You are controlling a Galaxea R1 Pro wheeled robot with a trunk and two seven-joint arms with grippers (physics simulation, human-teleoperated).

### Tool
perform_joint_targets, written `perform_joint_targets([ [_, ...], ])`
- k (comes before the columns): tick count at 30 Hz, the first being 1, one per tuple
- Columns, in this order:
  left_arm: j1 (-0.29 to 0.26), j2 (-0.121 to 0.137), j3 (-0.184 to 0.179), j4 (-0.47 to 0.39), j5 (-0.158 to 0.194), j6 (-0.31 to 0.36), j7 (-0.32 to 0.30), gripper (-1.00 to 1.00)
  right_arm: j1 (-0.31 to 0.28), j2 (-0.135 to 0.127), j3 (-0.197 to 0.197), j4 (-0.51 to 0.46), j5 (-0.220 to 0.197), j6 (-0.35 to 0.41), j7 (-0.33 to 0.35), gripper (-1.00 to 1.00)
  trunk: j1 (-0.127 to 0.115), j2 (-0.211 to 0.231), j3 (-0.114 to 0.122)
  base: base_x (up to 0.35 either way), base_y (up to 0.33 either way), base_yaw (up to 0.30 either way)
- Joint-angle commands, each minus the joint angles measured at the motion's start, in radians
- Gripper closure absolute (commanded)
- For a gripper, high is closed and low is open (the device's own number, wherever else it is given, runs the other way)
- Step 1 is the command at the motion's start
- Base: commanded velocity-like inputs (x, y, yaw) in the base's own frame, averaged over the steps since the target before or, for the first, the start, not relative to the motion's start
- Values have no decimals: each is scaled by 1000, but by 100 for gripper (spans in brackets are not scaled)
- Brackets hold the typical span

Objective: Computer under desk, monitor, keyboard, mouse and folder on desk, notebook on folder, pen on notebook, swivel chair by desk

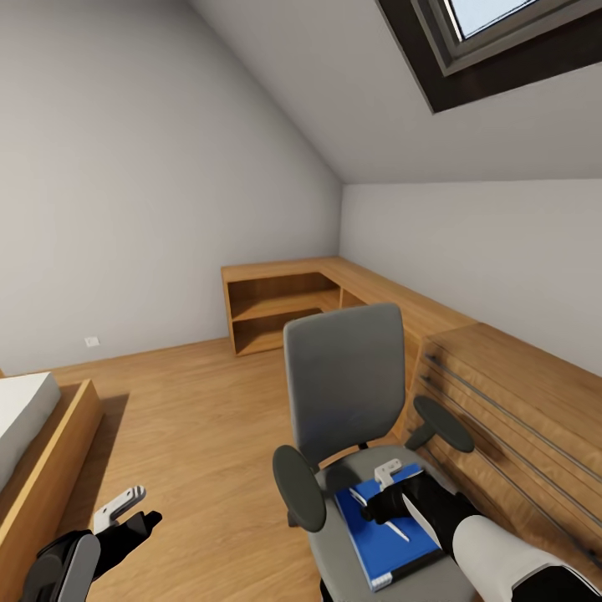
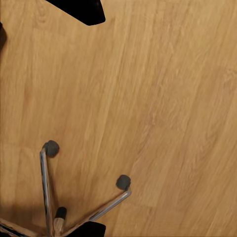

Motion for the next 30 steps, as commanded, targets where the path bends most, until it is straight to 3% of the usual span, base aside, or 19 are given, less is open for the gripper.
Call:
perform_joint_targets([
  [1, -1, 0, 0, -1, 11, 4, 8, -100, 0, -1, 4, -2, -3, 6, 2, -100, 4, -8, -4, 0, 0, 0],
  [12, -1, 0, 0, 0, 11, 5, 8, -100, 0, 0, 5, -2, -3, 6, 2, -100, 35, -64, -29, 0, 0, 0],
  [20, -1, 0, 0, 0, 11, 5, 8, -100, 0, 0, 6, -2, -3, 6, 2, -100, 35, -64, -29, 0, 0, 0],
  [25, -1, 0, 0, 0, 11, 5, 8, -100, 0, 0, 6, -2, -2, 6, 2, -100, 54, -99, -45, 0, 0, 0],
  [30, -1, 0, 0, 0, 11, 5, 7, -100, 0, 0, 6, -2, -3, 6, 2, -100, 54, -99, -45, 0, 0, 0],
])
